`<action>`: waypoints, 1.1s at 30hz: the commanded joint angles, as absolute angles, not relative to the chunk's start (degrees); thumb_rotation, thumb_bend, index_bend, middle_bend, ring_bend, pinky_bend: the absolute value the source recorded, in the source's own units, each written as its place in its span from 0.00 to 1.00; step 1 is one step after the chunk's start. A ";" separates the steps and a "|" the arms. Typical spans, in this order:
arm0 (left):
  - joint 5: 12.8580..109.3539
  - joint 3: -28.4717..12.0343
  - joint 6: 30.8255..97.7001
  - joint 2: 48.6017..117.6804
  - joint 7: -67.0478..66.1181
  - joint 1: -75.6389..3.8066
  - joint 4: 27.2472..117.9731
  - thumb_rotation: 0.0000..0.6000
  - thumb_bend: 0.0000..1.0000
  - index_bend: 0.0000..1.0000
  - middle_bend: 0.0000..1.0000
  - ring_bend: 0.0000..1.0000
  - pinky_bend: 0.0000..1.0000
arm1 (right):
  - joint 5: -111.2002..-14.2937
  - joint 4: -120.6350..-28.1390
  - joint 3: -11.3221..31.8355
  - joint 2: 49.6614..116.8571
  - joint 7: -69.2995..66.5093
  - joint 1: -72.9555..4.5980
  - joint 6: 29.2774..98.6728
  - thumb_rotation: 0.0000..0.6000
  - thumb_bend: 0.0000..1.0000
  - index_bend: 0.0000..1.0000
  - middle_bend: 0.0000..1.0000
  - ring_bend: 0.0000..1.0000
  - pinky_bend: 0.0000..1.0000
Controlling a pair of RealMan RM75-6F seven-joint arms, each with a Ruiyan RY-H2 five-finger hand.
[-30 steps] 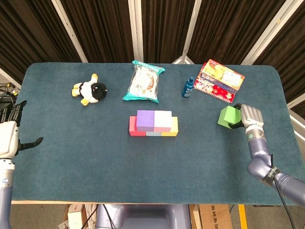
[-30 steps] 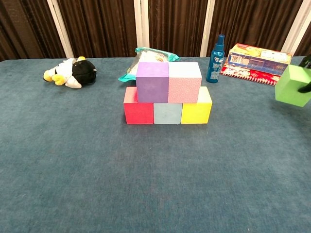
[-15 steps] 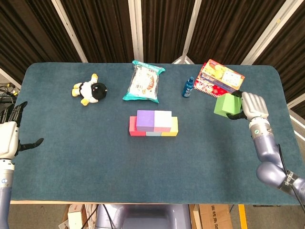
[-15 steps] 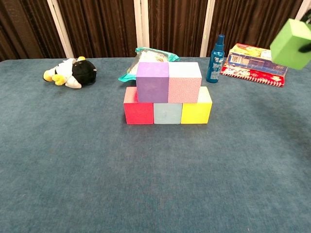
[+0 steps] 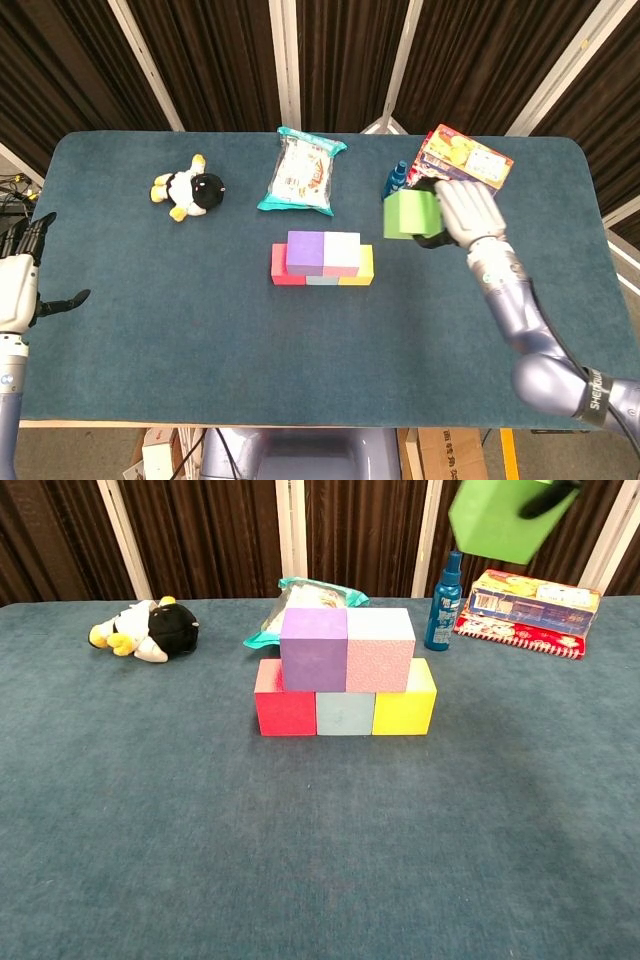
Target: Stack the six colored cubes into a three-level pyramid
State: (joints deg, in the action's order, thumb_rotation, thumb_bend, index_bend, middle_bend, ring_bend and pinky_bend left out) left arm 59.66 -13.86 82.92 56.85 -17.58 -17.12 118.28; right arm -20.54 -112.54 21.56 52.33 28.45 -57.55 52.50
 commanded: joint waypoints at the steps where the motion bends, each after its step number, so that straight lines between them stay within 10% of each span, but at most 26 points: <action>1: 59.51 -14.03 82.75 56.48 -17.04 -17.05 118.60 1.00 0.14 0.01 0.09 0.01 0.04 | -15.45 -114.74 21.63 54.49 33.14 -63.06 54.99 1.00 0.26 0.44 0.53 0.51 0.44; 17: 58.75 -14.46 81.30 54.77 -13.83 -16.78 118.24 1.00 0.14 0.01 0.09 0.01 0.04 | 17.51 -108.51 23.37 66.77 51.48 -84.68 68.16 1.00 0.26 0.44 0.53 0.51 0.44; 33: 57.74 -14.67 79.96 54.14 -11.89 -16.93 117.62 1.00 0.14 0.01 0.09 0.01 0.04 | 25.74 -103.19 26.69 71.60 59.84 -87.57 72.26 1.00 0.26 0.44 0.53 0.51 0.44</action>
